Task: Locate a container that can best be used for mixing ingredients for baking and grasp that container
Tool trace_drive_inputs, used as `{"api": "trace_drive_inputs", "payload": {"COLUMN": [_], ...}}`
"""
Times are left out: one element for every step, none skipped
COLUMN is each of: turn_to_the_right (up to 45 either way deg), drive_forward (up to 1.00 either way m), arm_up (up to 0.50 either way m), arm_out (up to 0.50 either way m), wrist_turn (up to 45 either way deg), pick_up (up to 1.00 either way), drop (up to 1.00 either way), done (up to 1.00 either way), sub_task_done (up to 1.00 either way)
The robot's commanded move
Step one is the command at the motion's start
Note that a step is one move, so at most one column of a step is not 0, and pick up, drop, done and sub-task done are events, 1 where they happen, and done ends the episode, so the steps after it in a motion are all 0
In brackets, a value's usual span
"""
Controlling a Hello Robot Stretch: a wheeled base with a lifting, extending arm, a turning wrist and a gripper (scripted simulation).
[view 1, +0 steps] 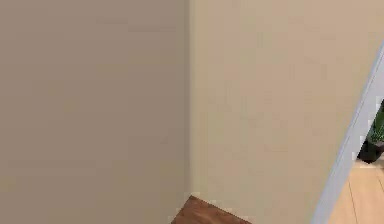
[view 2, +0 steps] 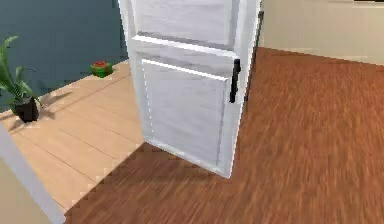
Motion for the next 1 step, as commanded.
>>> {"api": "trace_drive_inputs", "payload": {"turn_to_the_right": [45.0], "drive_forward": [0.0], "arm_up": [0.0], "arm_out": [0.0], "wrist_turn": [0.0], "pick_up": [0.0], "drop": [0.0], "done": [0.0], "sub_task_done": [0.0]}}
